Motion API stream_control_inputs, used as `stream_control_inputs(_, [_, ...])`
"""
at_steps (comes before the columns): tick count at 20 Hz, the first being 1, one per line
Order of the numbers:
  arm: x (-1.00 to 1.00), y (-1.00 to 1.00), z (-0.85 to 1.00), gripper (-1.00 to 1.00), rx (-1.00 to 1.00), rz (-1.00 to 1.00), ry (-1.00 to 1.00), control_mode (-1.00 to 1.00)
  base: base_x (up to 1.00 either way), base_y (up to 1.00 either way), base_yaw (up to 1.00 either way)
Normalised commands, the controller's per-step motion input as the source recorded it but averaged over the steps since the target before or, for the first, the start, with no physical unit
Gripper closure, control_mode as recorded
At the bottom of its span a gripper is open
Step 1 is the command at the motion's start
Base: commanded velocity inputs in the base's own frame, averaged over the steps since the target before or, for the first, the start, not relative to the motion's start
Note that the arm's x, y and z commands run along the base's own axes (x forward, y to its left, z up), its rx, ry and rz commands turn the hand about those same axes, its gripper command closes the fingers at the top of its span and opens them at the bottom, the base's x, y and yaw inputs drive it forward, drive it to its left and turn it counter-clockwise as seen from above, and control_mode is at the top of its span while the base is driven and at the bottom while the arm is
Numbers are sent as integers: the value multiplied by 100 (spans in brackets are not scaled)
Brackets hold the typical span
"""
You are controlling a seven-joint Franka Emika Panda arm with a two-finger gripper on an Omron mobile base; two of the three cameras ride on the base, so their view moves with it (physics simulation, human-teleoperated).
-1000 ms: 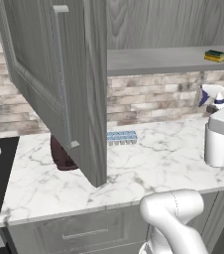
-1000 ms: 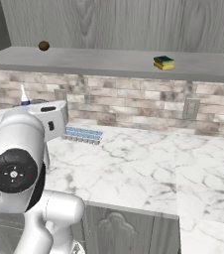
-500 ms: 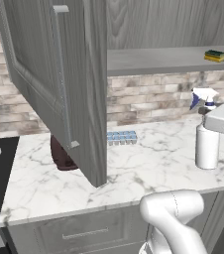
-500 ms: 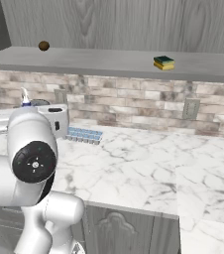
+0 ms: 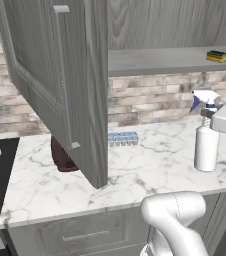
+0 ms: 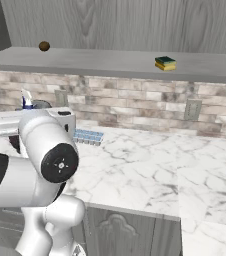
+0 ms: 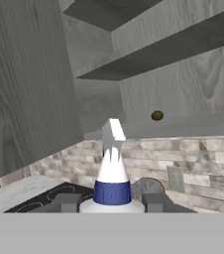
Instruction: Pick the spray and sponge from the cabinet and place them on the counter.
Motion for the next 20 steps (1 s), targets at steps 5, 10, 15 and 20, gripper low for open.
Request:
stream_control_inputs(5, [11,21,-26,100,1,6,-1,-100,0,0,0])
stream_control_inputs(10, [8,6,-33,100,1,1,-9,-100,0,0,0])
stream_control_inputs(15, [0,1,-36,100,6,0,-19,-100,0,0,0])
stream_control_inputs(20, [8,11,-40,100,10,-5,-17,-100,0,0,0])
